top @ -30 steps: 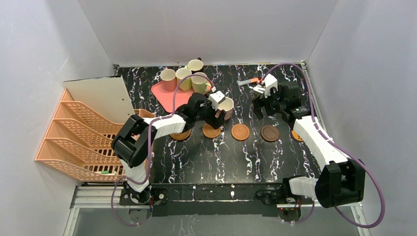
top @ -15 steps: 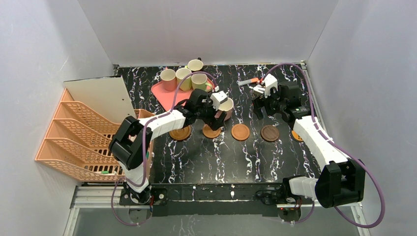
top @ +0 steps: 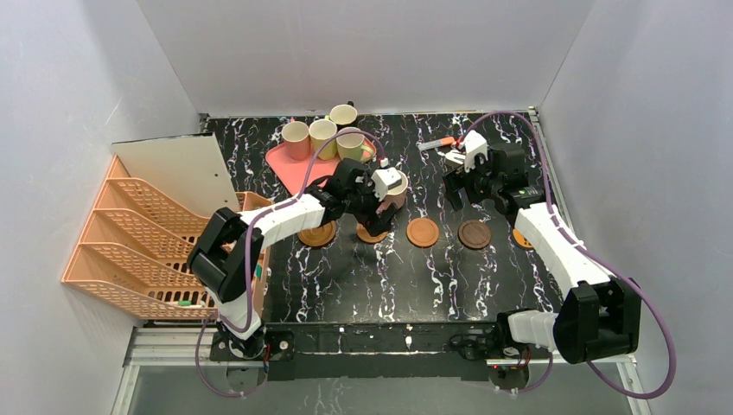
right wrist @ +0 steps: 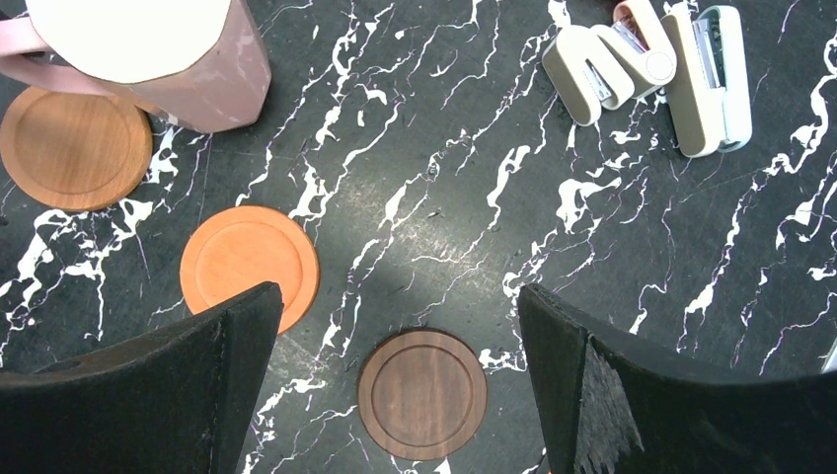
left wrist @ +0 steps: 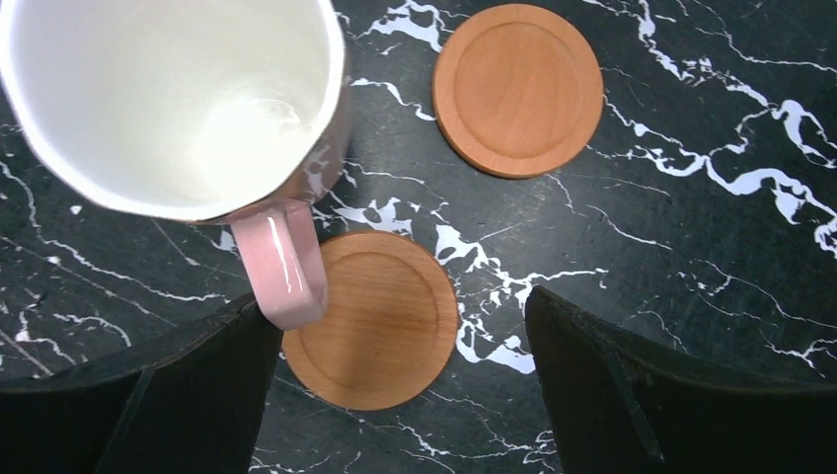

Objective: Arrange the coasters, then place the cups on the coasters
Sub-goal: Pick up the cup at the center of the board.

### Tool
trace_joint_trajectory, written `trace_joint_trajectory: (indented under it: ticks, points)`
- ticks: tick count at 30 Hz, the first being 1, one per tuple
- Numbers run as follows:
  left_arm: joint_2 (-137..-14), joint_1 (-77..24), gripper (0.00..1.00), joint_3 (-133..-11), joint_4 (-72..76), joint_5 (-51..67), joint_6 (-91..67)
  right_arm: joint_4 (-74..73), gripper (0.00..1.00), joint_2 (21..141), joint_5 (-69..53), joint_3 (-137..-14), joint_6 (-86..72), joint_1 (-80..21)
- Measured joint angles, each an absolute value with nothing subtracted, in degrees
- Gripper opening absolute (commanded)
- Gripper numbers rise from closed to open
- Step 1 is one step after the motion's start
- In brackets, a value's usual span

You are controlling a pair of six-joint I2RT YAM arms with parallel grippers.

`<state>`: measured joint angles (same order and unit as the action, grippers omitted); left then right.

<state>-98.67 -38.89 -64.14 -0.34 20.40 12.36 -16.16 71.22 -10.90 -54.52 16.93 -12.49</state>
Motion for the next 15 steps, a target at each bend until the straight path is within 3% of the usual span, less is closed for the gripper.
trace_joint_trajectory:
  ticks: [9,15]
  points:
    - [-100.0,-40.5,0.88,-66.5,-1.8,24.5,11.3,-16.2,0.99,72.1,-11.7,-54.5,16.9,-12.5]
    - [-101.4,-40.8,0.98,-67.8,-1.6,23.5,10.0,-16.3,0.99,74.3,-13.5,-54.5,16.6,-14.2]
